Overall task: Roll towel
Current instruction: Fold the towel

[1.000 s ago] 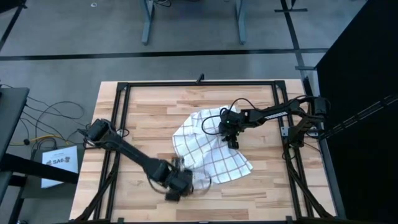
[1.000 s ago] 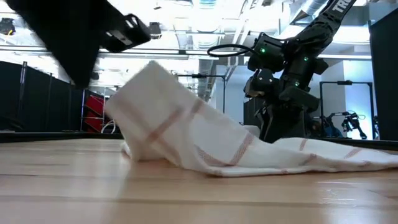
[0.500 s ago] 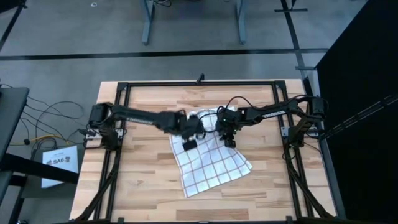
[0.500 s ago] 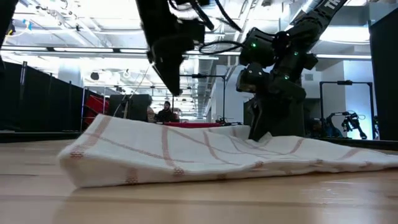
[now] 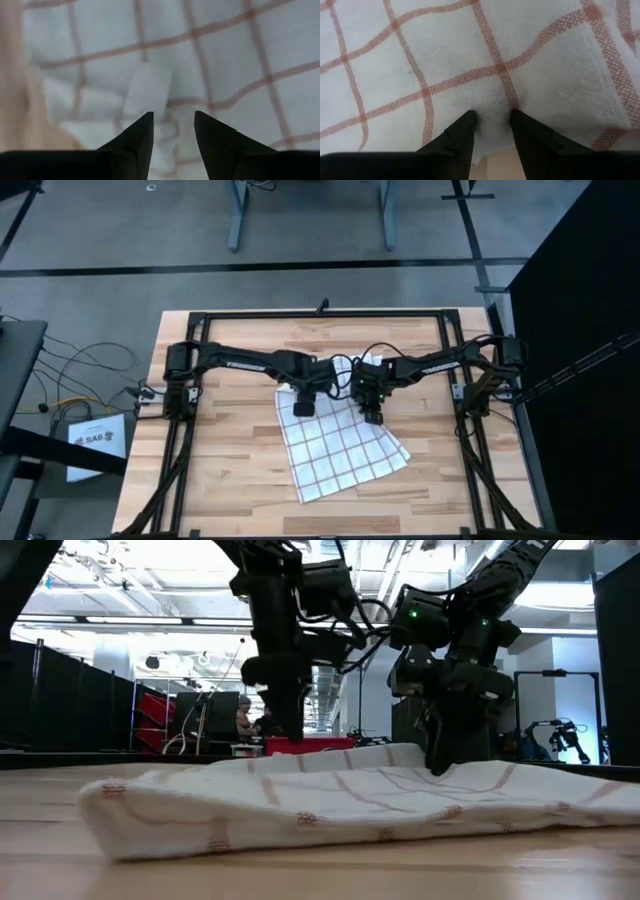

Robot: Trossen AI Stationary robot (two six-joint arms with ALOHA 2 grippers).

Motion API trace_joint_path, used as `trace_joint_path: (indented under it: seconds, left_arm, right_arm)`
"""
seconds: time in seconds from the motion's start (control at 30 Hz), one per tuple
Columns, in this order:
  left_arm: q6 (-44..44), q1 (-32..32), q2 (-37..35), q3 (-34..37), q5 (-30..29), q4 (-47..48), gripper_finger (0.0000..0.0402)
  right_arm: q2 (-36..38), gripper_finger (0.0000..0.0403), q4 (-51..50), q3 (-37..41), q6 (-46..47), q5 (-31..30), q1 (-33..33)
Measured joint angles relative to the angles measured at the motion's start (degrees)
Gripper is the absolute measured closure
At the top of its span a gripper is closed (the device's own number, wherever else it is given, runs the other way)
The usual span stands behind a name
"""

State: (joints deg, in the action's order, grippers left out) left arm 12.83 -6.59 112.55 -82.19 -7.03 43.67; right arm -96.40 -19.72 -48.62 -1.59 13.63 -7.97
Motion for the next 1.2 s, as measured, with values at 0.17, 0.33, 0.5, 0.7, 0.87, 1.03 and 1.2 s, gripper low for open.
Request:
trace_joint_path:
  seconds: [0.17, 0.33, 0.5, 0.7, 0.87, 1.03, 1.2]
  left_arm:
    - [2.7, -0.9, 2.8, 0.0, 1.1, -3.6, 0.0274]
    - [5.1, -3.6, 4.1, 1.0, 1.6, -4.2, 0.0274]
    - [7.0, -8.6, 3.6, 3.3, 2.0, -4.4, 0.0274]
    - [9.7, -15.7, 2.4, 3.5, 1.7, -2.3, 0.0274]
    - [12.5, -21.1, -0.6, 3.6, -0.1, -1.5, 0.0274]
    - [14.1, -26.6, -1.8, 3.6, -0.2, -2.2, 0.0274]
    - [9.9, -26.5, -3.7, 2.2, 6.2, 4.8, 0.0274]
  right_arm:
    - [0.0, 0.0284, 0.2, 0.0, 2.5, 0.0, 0.5]
    - [0.1, 0.0284, 0.6, 0.5, 3.3, 0.0, 1.2]
    - [0.2, 0.0284, 0.8, 1.0, 4.3, 0.0, 3.0]
    - [0.2, 0.0284, 1.1, 1.0, 4.3, -0.4, 5.3]
    - [0.2, 0.0284, 0.4, 1.0, 4.6, 0.0, 7.8]
    - [0.2, 0.0284, 0.3, 1.0, 5.0, 0.0, 9.6]
    - [1.5, 0.0284, -0.8, 1.2, 4.9, -0.4, 9.6]
